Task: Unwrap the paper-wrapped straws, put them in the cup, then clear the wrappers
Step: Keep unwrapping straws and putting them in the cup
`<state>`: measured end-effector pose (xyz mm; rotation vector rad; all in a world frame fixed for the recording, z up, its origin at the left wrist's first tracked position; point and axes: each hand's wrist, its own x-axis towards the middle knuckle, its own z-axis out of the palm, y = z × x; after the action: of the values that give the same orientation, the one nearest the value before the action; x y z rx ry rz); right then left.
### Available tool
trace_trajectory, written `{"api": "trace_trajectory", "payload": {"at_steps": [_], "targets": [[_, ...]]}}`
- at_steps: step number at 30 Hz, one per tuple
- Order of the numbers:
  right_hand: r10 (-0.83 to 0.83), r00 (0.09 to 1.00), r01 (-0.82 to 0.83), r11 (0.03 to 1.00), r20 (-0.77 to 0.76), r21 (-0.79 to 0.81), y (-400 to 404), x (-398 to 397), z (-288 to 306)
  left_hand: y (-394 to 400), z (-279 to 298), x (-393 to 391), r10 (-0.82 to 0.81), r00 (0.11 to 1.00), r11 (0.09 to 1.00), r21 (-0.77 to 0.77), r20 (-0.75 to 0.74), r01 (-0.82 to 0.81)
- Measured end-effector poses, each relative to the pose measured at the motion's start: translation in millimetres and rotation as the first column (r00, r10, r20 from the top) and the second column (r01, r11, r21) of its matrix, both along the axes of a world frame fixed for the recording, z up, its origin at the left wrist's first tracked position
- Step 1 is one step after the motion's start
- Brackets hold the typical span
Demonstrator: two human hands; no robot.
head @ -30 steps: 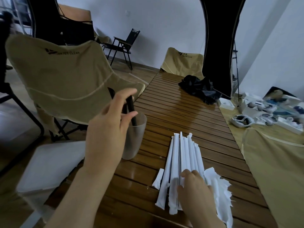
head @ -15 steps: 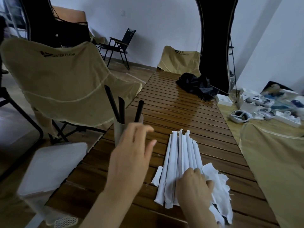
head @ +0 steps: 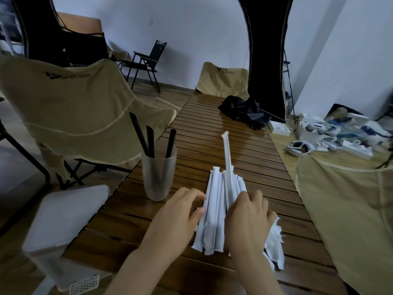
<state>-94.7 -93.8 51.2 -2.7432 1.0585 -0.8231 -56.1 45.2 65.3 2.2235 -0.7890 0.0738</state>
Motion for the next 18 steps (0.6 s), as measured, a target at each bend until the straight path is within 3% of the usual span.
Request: {"api": "trace_trajectory", "payload": {"at_steps": [4,7,9,13,18], "targets": [[0.124,0.984,-0.135,0.988,0.130,0.079,9.6,-20.0,25.7,-6.5,13.1,-11.1,0.003,0.999,0.990,-0.140,-0.044,-0.009],[0.250,0.939,-0.288,0.948,0.238,0.140,9.4,-37.4,42.4,-14.1,20.3,-22.6,0.047,0.986,0.996,-0.086,0.159,-0.034],[0.295,0.930,-0.330,0.933,0.219,0.145,3.9,-47.1,46.7,-17.1,25.4,-26.4,0.089,0.948,0.995,-0.060,0.307,-0.074],[0.358,0.921,-0.383,0.902,0.151,0.200,-7.0,-58.2,39.4,-20.8,30.2,-30.2,0.106,0.897,0.993,0.000,0.429,-0.117],[0.598,0.799,-0.559,0.777,-0.063,0.289,-11.8,-50.1,51.8,-26.6,19.3,-25.8,0.016,0.855,0.979,0.164,0.518,-0.117]]}}
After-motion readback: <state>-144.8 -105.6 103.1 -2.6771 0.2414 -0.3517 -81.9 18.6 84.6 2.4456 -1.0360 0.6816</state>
